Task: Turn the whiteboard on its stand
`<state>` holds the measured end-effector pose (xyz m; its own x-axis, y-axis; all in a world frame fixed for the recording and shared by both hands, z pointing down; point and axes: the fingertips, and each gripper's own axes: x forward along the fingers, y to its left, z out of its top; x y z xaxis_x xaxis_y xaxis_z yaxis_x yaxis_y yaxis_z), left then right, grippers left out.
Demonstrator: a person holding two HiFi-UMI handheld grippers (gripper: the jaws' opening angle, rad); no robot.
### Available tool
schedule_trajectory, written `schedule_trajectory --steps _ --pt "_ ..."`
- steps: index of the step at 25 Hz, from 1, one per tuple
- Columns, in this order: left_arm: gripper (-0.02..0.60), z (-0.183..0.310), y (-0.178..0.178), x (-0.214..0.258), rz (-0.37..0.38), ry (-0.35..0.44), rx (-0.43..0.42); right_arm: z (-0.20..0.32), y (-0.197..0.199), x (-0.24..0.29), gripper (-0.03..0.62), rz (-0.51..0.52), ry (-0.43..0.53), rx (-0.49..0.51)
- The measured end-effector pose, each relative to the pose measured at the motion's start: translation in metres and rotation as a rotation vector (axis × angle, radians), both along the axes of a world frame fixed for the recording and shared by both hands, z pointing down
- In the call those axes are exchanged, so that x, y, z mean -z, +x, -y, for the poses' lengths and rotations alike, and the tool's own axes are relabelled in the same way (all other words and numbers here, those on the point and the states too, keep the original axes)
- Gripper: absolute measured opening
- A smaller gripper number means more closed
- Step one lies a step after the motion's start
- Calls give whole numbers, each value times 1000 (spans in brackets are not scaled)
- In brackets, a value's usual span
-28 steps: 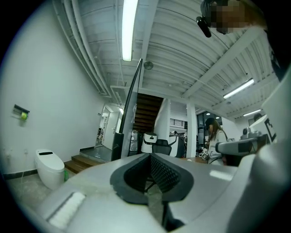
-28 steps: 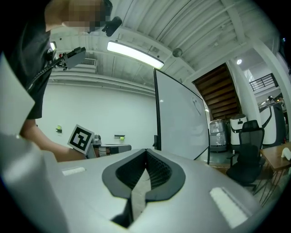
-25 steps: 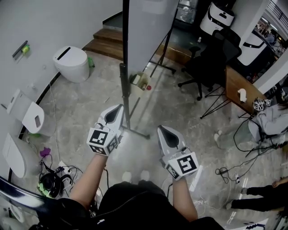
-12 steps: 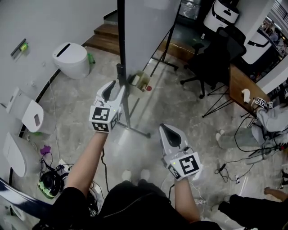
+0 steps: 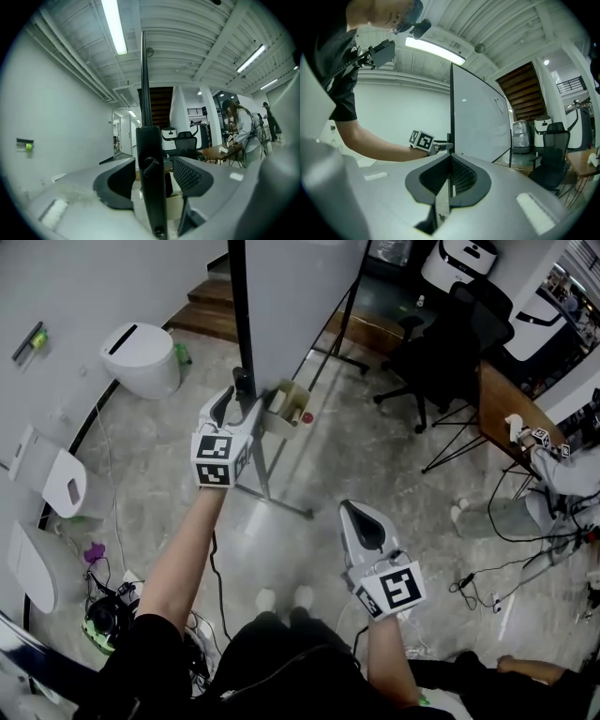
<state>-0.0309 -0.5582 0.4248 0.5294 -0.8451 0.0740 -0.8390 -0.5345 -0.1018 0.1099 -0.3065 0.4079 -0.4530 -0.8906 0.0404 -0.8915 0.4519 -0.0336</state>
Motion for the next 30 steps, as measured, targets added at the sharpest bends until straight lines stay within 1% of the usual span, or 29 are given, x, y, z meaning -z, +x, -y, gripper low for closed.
schedule_trajectory --steps 3,7,17,18,22,25,26,30 --pt "279 12 0 -11 16 -13 10 0 3 -6 9 2 -10 -16" --pt "282 23 0 -21 24 -31 18 1 8 -11 9 7 -22 -32" --pt "279 38 16 -30 43 -46 -12 3 16 -8 9 14 -24 -85" --pt "275 40 17 -31 41 -47 -13 2 17 -10 9 14 -27 -90" --pt "220 48 17 -35 22 -63 -1 -3 24 -13 9 13 -36 -116" --pt "200 49 18 -37 12 -68 -4 -8 29 -15 9 12 -39 -132" --pt "178 48 18 -37 6 -70 -7 -10 30 -16 9 12 -40 -135" --pt "172 47 21 -37 0 -84 -21 -16 34 -16 8 13 -42 -143"
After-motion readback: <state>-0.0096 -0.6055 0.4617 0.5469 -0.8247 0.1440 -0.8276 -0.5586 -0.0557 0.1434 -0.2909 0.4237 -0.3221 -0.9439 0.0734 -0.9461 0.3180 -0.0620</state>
